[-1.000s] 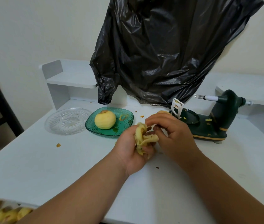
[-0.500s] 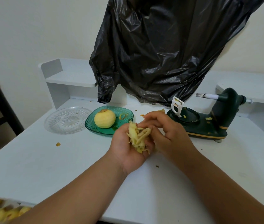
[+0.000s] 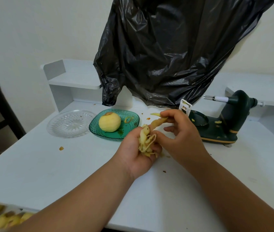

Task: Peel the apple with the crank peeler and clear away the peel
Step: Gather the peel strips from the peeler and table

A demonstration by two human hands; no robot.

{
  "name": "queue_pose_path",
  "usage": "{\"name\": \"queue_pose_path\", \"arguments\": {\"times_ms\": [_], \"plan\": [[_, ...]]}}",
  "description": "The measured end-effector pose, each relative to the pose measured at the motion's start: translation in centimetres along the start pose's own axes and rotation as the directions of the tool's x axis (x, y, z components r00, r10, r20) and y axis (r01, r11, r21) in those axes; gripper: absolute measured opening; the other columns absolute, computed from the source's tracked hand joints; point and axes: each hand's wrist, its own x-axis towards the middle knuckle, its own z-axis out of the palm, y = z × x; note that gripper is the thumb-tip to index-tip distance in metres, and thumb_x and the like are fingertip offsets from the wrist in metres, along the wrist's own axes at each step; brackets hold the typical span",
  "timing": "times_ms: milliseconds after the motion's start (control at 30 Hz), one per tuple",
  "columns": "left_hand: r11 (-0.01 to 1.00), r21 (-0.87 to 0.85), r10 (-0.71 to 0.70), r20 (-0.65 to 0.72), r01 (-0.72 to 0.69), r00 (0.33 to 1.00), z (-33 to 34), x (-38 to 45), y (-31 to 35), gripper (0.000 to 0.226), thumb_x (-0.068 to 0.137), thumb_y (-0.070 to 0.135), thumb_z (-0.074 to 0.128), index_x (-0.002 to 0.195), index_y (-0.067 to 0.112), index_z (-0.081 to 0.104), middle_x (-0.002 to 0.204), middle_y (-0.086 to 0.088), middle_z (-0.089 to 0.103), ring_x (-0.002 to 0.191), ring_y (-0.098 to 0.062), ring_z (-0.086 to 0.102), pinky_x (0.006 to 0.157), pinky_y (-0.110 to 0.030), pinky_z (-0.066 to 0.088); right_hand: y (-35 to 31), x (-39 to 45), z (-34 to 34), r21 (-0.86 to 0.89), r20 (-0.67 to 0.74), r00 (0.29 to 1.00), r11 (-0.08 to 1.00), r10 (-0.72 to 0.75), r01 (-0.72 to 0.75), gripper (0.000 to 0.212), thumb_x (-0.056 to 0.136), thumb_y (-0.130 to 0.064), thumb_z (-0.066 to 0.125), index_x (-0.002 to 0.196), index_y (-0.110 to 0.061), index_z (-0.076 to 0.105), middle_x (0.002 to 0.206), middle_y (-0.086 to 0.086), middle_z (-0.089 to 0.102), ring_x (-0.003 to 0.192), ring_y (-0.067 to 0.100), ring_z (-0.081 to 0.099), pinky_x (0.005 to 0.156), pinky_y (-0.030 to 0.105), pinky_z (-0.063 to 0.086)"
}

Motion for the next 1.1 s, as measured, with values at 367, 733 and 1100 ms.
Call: {"name": "queue_pose_path", "arguments": {"times_ms": [367, 733, 1100], "plan": [[0.994, 0.065, -0.088, 0.033, 0.086, 0.996, -0.1, 0.1, 0.1, 0.019, 0.088, 0.014, 0.042, 0.089, 0.012, 0.061, 0.088, -0.007, 0.058, 0.089, -0.015, 0.054, 0.075, -0.027, 0.045, -0.9, -0.4, 0.3, -0.040, 0.287, 0.947, 0.986, -0.141, 0.159, 0.032, 0.073, -0.002, 0.068, 0.102, -0.014, 0.073, 0.100, -0.005, 0.069, 0.103, 0.007, 0.058, 0.088, 0.019, 0.045], [0.987, -0.040, -0.156, 0.046, 0.158, 0.987, -0.5, 0.2, 0.3, 0.031, 0.095, 0.030, 0.050, 0.101, 0.002, 0.062, 0.092, -0.011, 0.066, 0.096, -0.018, 0.066, 0.090, -0.025, 0.050, -1.4, -0.5, 0.8, -0.112, 0.303, 0.932, 0.963, -0.201, 0.244, 0.022, 0.082, -0.019, 0.068, 0.104, -0.016, 0.073, 0.090, -0.012, 0.059, 0.089, 0.009, 0.054, 0.079, 0.021, 0.039], [0.996, -0.038, -0.071, 0.120, 0.076, 0.990, -1.2, 0.1, 0.2, 0.046, 0.087, 0.032, 0.040, 0.095, 0.001, 0.072, 0.093, -0.017, 0.070, 0.083, -0.029, 0.069, 0.079, -0.036, 0.055, -0.4, -0.5, 0.9, -0.335, 0.261, 0.962, 0.928, -0.076, 0.164, 0.021, 0.094, -0.015, 0.058, 0.110, -0.013, 0.072, 0.106, 0.003, 0.066, 0.105, 0.020, 0.049, 0.090, 0.025, 0.034]]}}
